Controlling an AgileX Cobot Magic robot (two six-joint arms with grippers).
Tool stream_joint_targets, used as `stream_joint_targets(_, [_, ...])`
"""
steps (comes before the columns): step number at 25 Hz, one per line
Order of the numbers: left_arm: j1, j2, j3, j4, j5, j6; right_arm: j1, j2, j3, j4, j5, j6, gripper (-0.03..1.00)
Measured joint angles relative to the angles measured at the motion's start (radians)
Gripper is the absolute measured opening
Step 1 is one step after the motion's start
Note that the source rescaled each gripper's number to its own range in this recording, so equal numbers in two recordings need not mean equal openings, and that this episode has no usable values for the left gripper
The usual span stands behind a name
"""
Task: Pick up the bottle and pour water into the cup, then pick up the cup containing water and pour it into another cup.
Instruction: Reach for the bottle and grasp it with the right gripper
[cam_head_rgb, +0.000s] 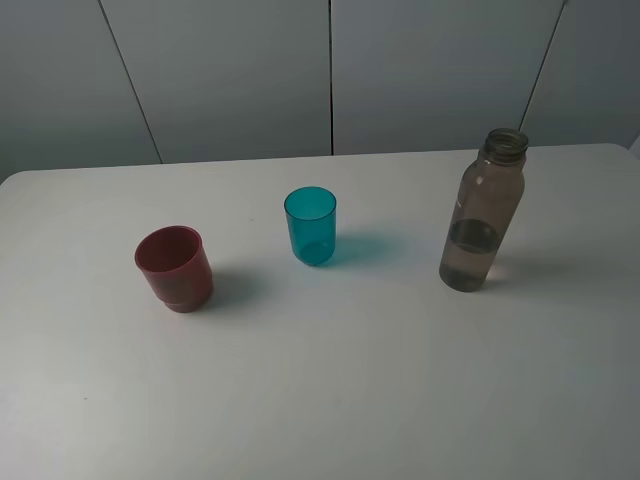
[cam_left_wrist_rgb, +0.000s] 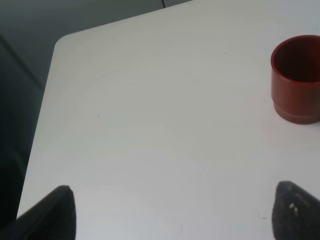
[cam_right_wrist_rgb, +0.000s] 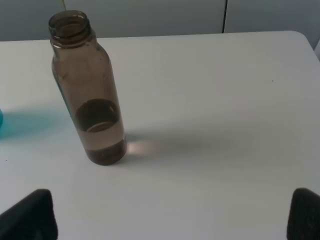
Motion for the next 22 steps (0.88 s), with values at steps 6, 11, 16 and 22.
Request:
stream_joint_targets(6, [0.000,0.000,0.000,0.000,0.000,0.000,0.000,0.000,0.000,0.000,0.000,0.000,1.00])
stream_joint_targets(11, [0.000,0.000,0.000,0.000,0.000,0.000,0.000,0.000,0.000,0.000,0.000,0.000,1.00])
stream_joint_targets(16, [0.000,0.000,0.000,0.000,0.000,0.000,0.000,0.000,0.000,0.000,0.000,0.000,1.00])
stream_joint_targets(22, [0.000,0.000,0.000,0.000,0.000,0.000,0.000,0.000,0.000,0.000,0.000,0.000,1.00])
